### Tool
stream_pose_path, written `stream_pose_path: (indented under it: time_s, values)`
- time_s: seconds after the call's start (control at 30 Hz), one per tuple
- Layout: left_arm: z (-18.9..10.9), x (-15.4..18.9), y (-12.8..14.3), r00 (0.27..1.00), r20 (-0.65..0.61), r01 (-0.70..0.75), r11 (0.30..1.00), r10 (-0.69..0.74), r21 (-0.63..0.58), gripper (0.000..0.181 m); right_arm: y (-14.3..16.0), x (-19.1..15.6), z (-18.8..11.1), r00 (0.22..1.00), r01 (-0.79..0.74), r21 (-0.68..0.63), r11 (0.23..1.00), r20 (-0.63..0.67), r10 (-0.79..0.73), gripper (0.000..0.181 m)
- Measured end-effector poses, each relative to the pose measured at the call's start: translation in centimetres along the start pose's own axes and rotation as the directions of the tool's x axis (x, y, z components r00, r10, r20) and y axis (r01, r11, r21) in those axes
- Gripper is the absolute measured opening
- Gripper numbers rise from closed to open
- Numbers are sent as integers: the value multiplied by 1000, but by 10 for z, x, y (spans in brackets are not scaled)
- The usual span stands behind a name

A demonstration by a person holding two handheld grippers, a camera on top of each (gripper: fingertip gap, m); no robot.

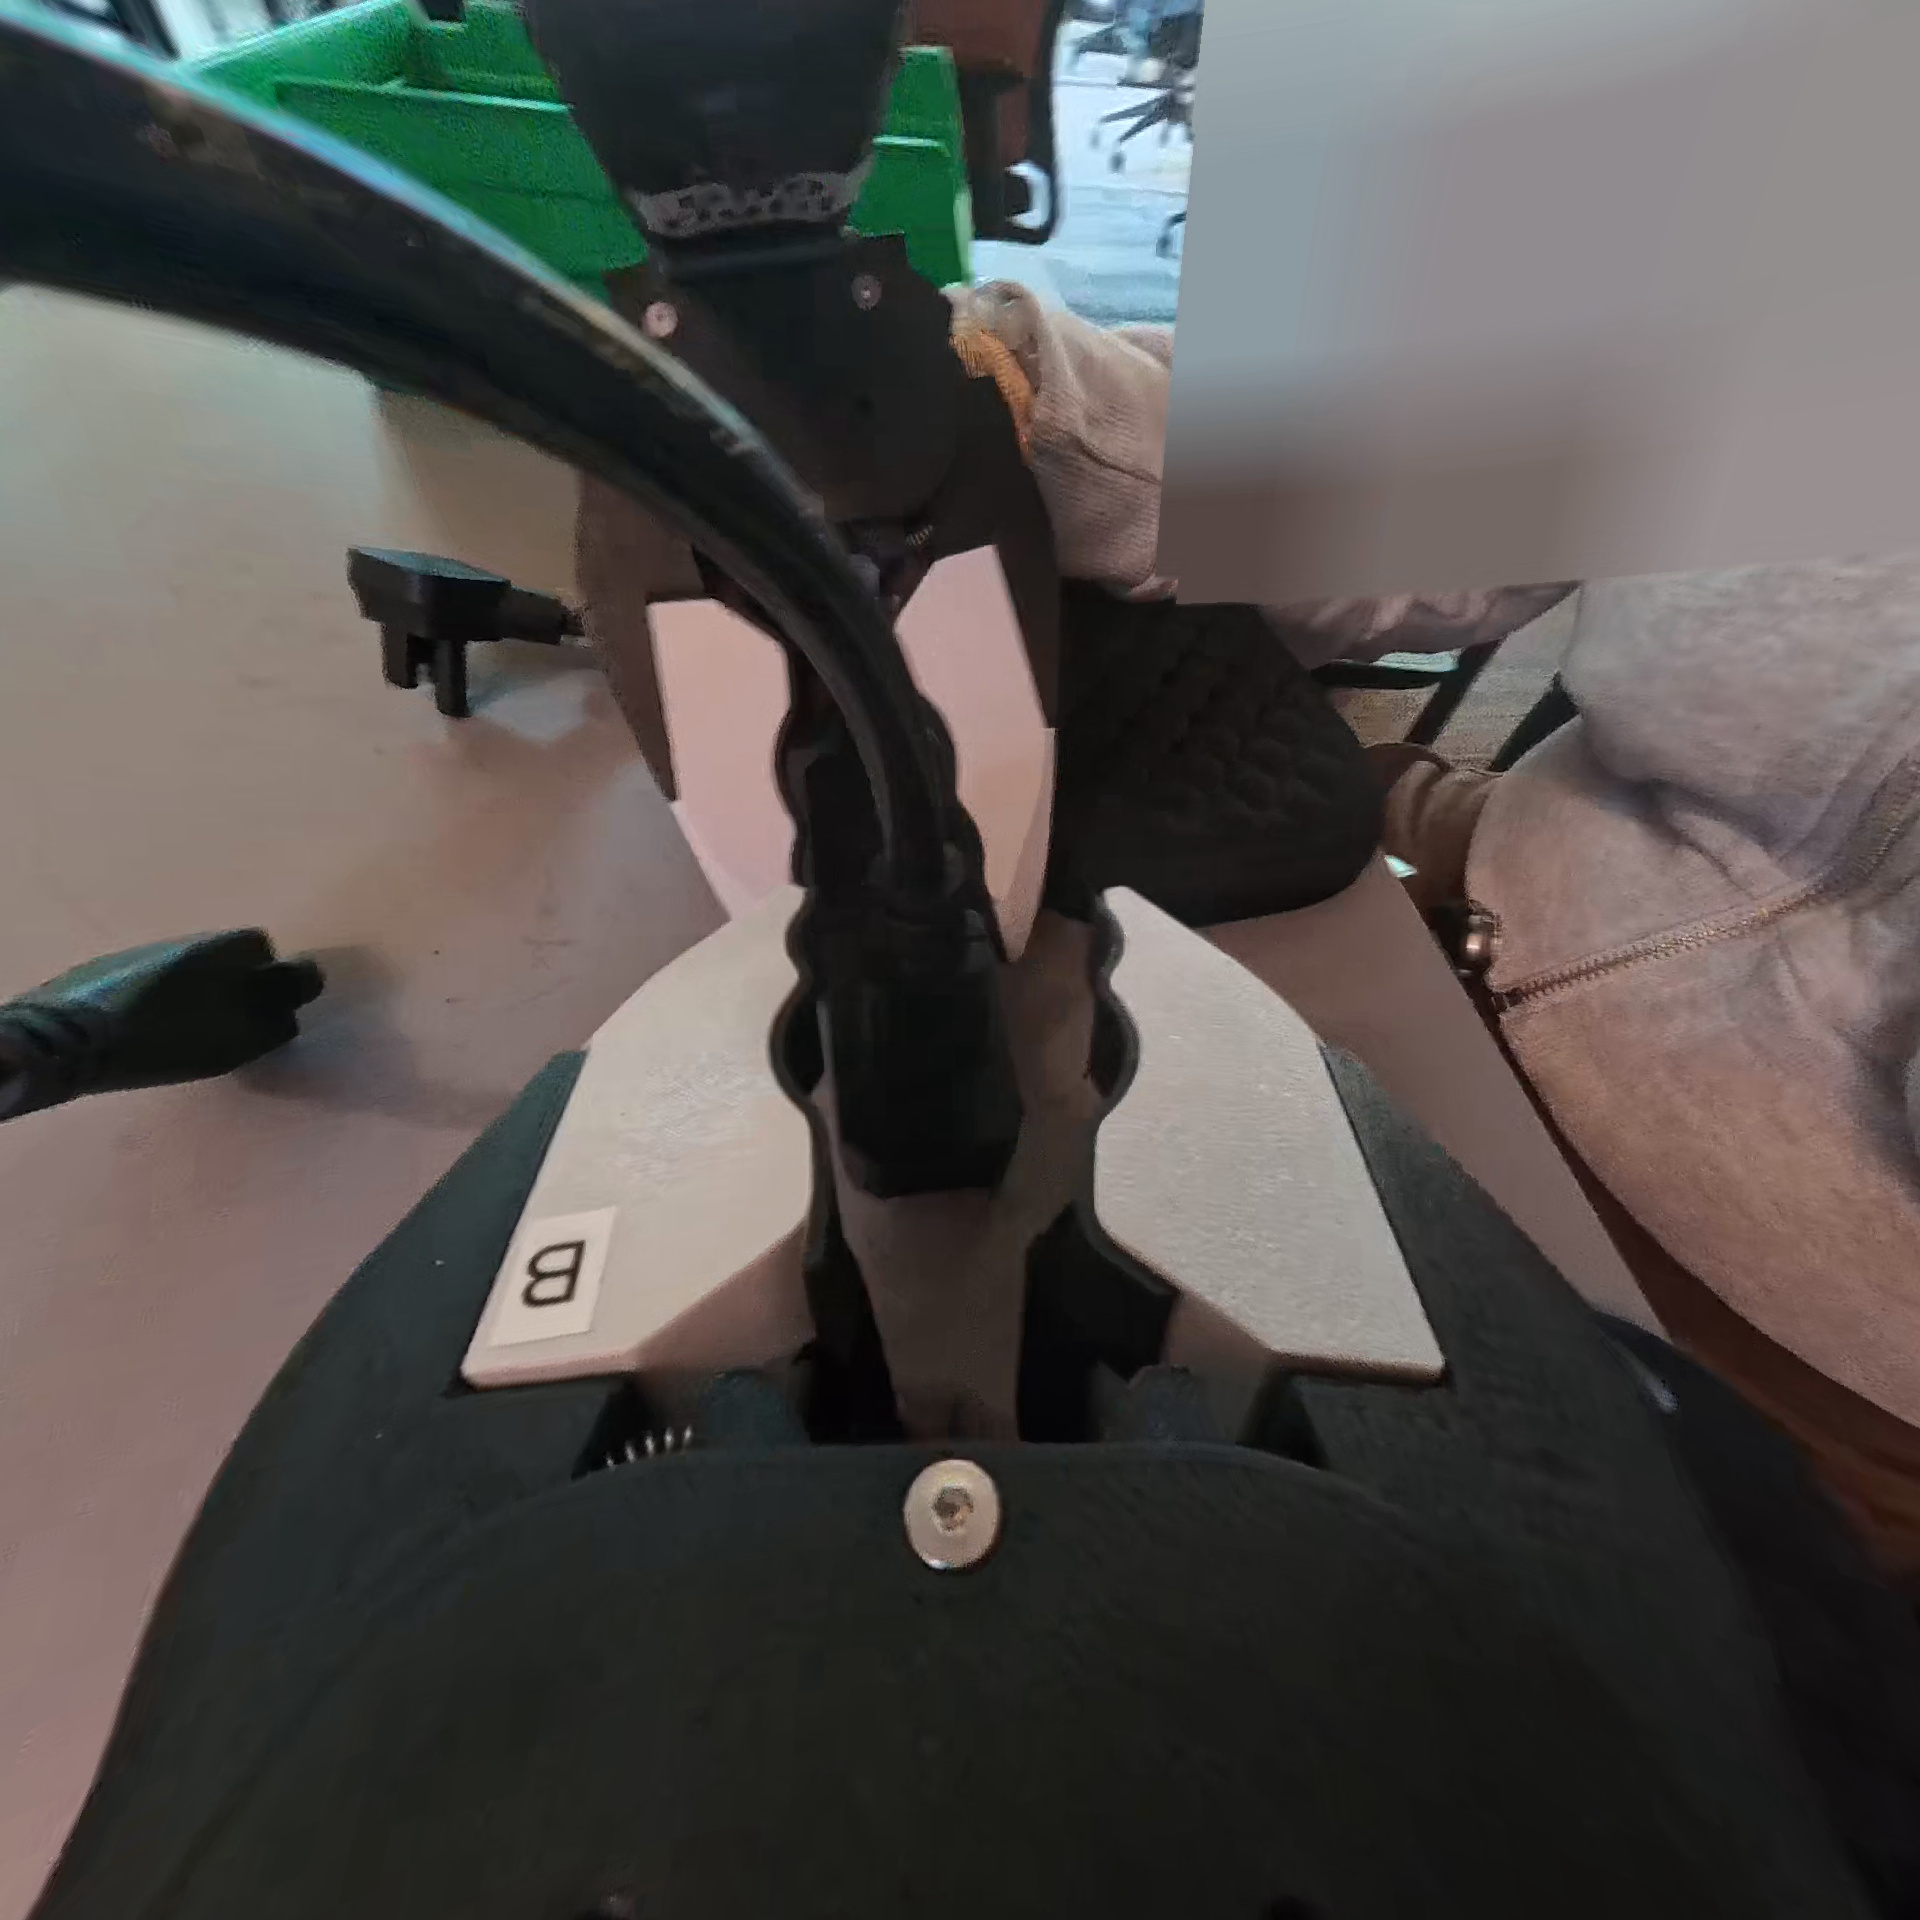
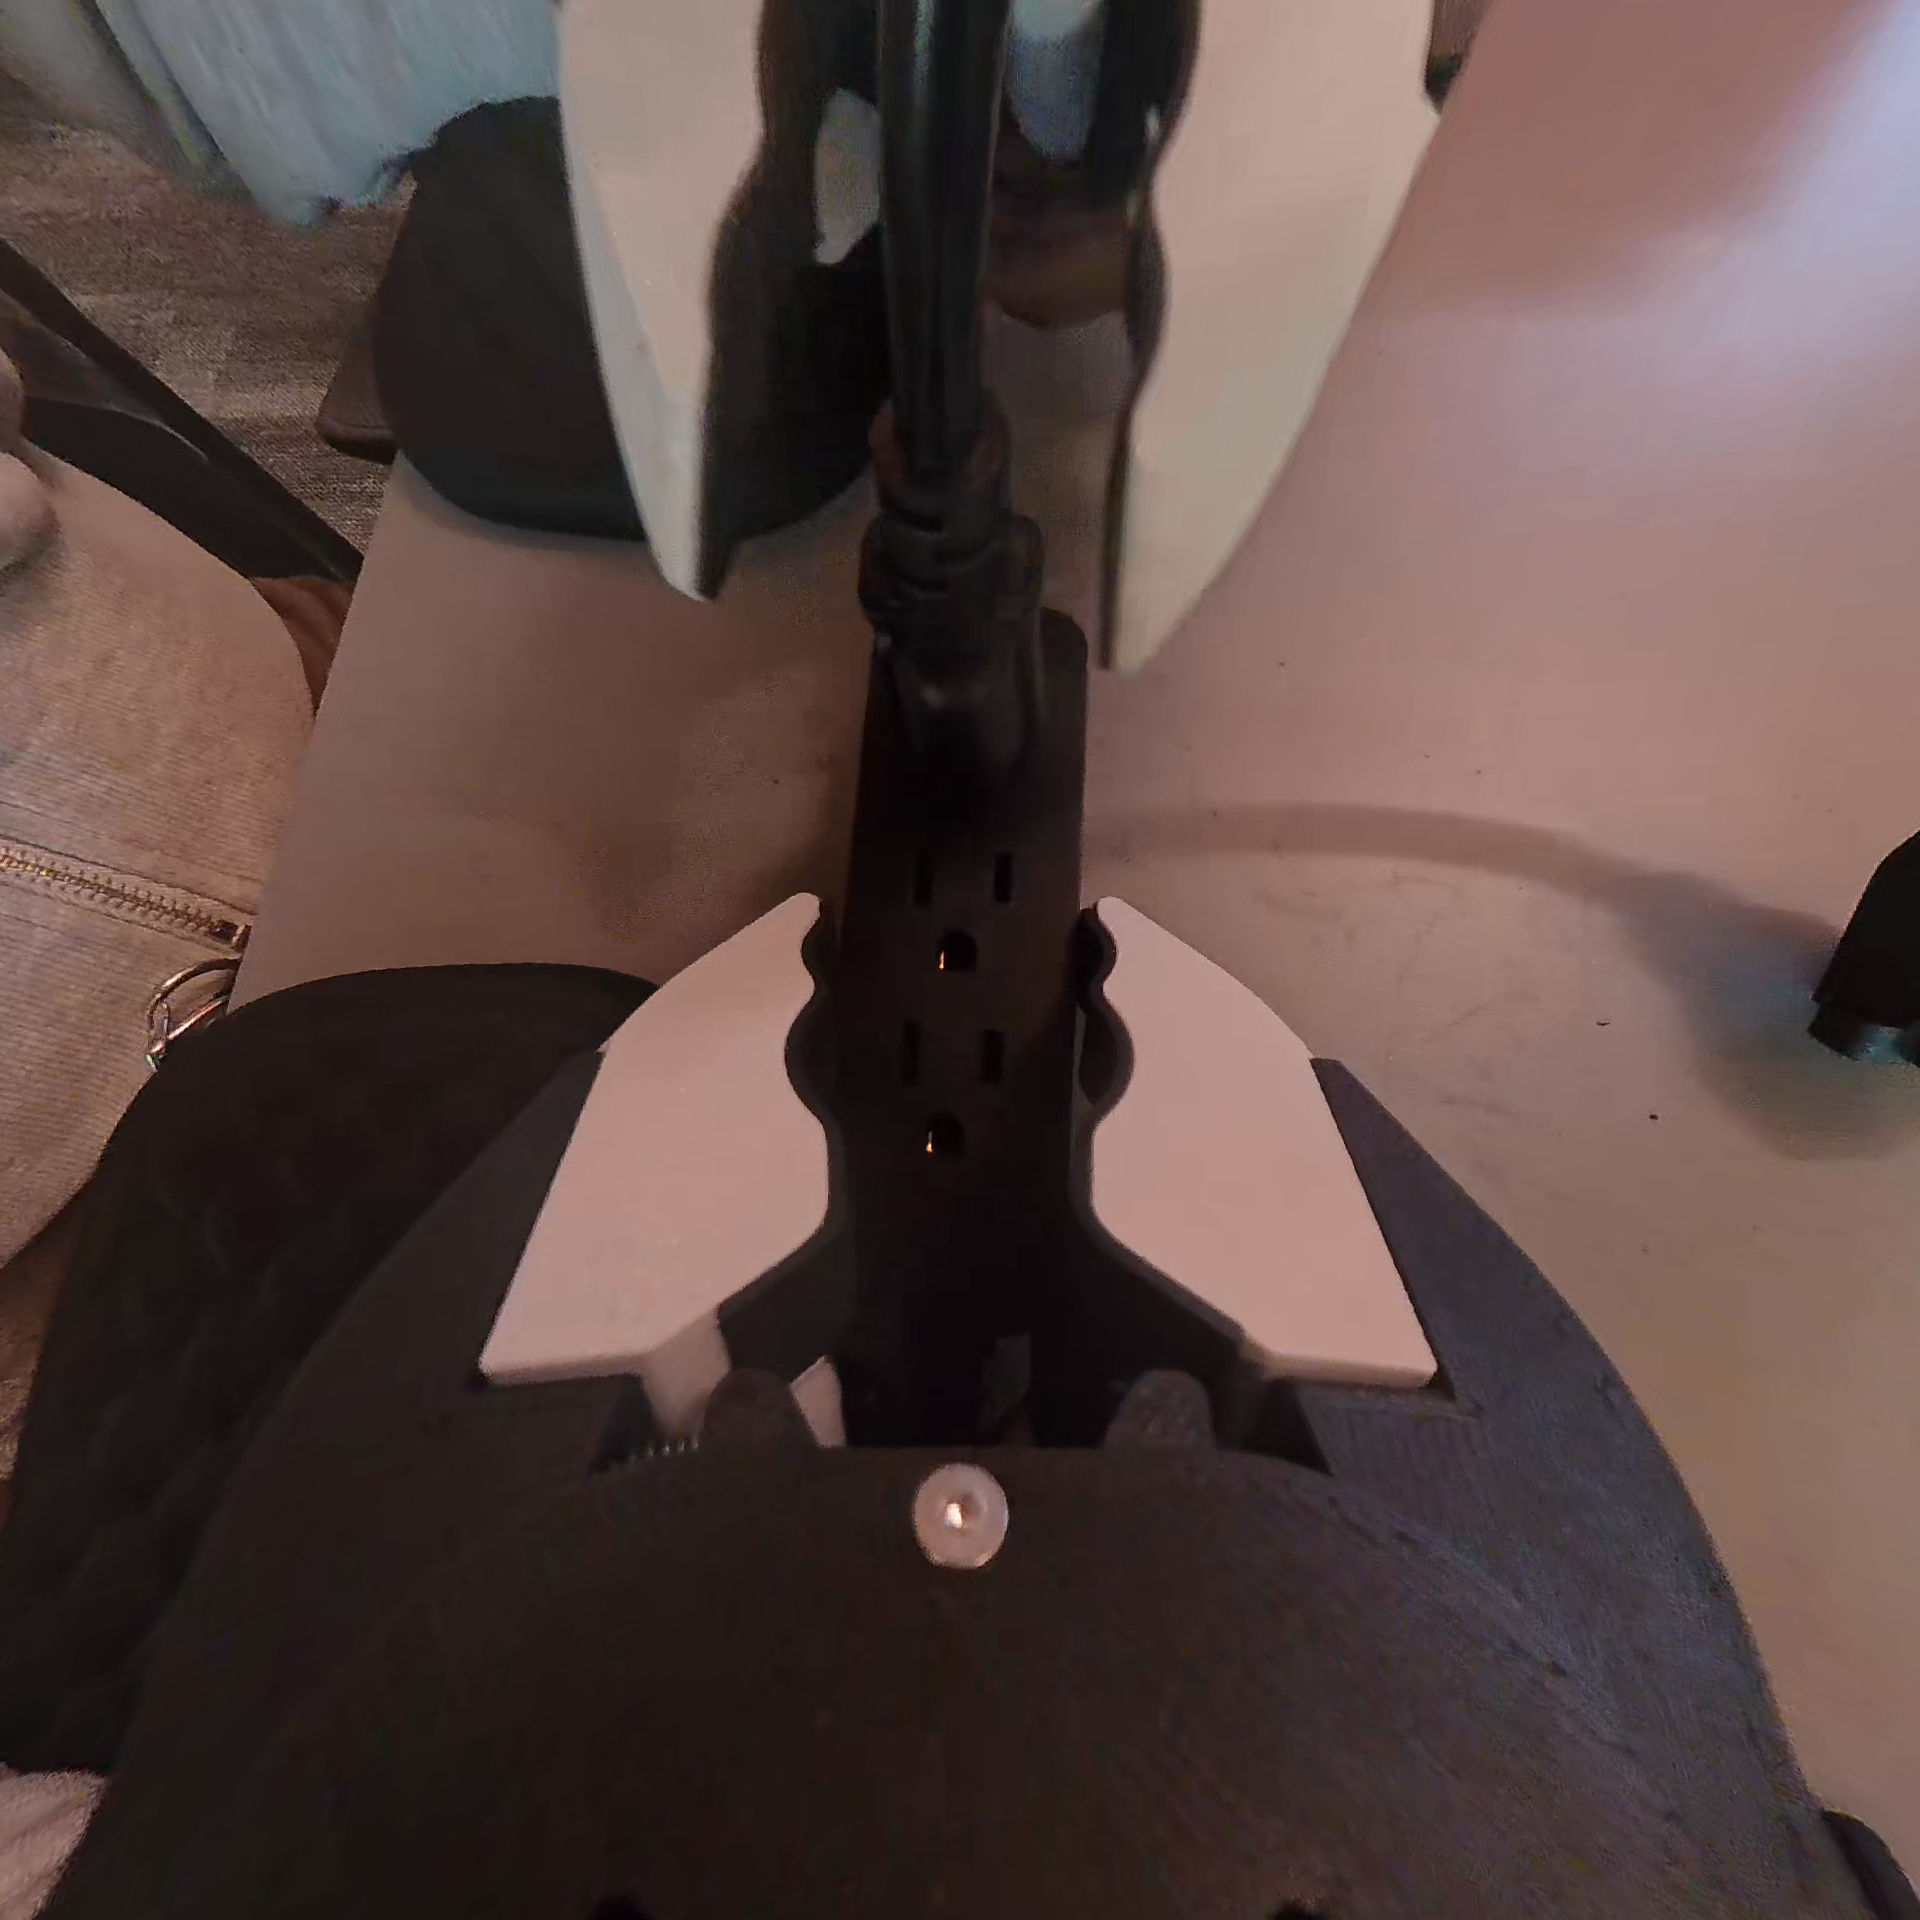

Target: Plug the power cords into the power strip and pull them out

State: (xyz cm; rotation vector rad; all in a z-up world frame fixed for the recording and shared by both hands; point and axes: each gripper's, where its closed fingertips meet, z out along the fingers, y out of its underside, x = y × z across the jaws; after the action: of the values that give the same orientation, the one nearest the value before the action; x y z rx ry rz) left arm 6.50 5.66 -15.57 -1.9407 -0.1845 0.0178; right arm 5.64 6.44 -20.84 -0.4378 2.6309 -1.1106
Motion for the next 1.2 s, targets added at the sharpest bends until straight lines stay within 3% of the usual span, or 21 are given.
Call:
stream_pose_path:
  time_s: [0.13,0.23,0.4,0.63,0.8,1.2]
  values:
    - [3,-7,18,999,31,-5,993,9,-117,37,0,0,0,1000,-6,6,1000,6,6,46]
    - [0,-9,16,997,77,-5,971,24,-240,32,0,0,0,1000,-14,9,1000,12,14,46]
    - [-8,-7,14,988,147,45,862,35,-504,36,0,0,1,1000,-22,10,1000,19,22,46]
    - [-13,-6,-2,984,175,123,804,-25,-581,15,0,0,1,1000,-23,9,1000,17,23,46]
    - [-12,-5,4,989,147,110,725,-12,-680,16,0,0,1,999,-27,7,1000,21,27,46]
    - [-11,-3,5,988,137,148,626,-66,-765,16,1,-2,2,999,-30,-4,1000,27,30,46]
